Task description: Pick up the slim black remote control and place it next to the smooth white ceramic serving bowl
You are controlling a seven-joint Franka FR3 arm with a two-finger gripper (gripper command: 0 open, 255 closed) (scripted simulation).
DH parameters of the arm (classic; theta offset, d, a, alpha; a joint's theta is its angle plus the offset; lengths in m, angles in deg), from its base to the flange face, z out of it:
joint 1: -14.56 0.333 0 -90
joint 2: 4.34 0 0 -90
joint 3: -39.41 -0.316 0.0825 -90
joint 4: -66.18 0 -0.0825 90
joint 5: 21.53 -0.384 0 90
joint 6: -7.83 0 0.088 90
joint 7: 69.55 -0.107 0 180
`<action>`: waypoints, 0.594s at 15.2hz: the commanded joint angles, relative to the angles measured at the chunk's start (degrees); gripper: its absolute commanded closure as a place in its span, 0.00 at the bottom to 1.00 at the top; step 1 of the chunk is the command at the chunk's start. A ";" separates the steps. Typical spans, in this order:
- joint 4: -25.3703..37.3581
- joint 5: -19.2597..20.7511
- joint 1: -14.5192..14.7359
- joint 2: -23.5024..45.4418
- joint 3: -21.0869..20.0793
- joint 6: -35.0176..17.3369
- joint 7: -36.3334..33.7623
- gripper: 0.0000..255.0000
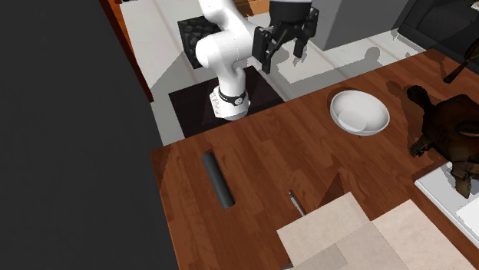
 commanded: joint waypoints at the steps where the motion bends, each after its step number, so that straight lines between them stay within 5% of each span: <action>1: 0.00 0.00 0.00 0.00 0.00 0.00 0.00 0.00; 9: -9.60 3.94 -3.46 2.60 6.79 -11.65 4.39 0.00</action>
